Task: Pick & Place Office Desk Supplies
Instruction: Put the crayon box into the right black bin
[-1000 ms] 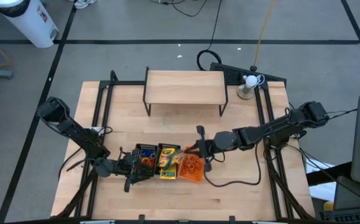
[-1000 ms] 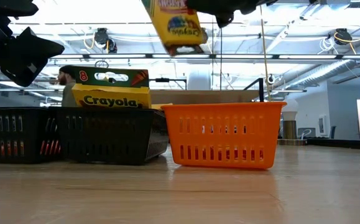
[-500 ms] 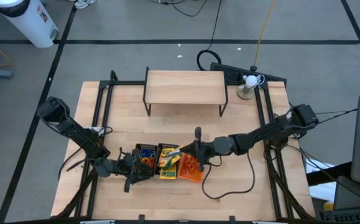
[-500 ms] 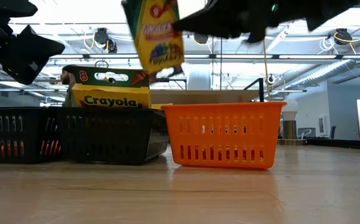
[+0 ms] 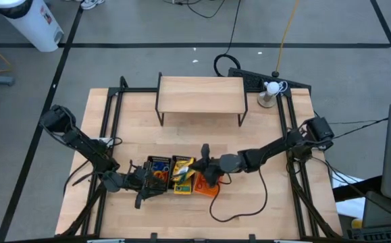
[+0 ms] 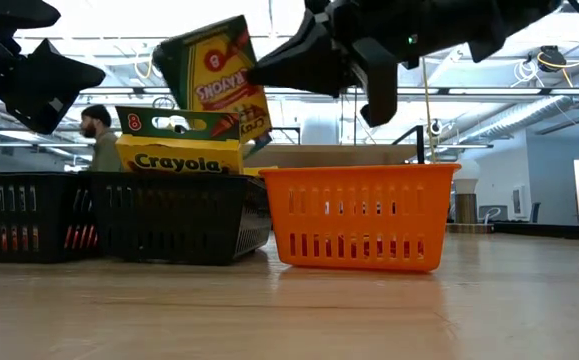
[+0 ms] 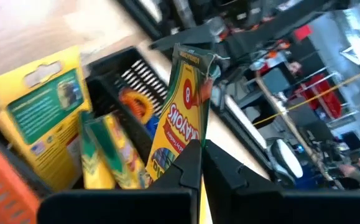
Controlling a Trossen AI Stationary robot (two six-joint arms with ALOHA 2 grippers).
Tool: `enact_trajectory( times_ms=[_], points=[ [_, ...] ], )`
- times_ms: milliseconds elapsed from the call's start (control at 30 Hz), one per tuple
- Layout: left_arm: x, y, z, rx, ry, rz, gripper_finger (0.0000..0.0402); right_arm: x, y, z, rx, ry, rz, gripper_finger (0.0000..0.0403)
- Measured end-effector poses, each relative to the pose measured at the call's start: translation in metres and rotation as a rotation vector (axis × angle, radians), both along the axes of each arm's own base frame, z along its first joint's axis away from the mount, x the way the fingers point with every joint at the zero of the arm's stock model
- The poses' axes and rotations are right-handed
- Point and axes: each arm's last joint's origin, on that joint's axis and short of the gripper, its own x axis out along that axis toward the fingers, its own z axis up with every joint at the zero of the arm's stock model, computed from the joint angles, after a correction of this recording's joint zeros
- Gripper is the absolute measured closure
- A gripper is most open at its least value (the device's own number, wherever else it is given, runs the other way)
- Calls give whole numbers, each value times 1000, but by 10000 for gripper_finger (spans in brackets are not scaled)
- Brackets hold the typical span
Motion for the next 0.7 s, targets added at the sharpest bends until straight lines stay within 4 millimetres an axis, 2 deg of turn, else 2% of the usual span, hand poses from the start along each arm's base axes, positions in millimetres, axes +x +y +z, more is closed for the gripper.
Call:
enact_trajectory(
  times_ms=[433, 533, 700],
  points=[
    [0, 0, 0, -5, 0, 3, 172, 1, 8, 1, -53, 51, 33, 403],
    [0, 0, 0, -7, 1, 3, 172, 1, 9, -1, -43, 76, 90, 401],
    [0, 0, 0, -11, 1, 5, 172, 0, 11, -2, -37, 83, 140, 374]
  ],
)
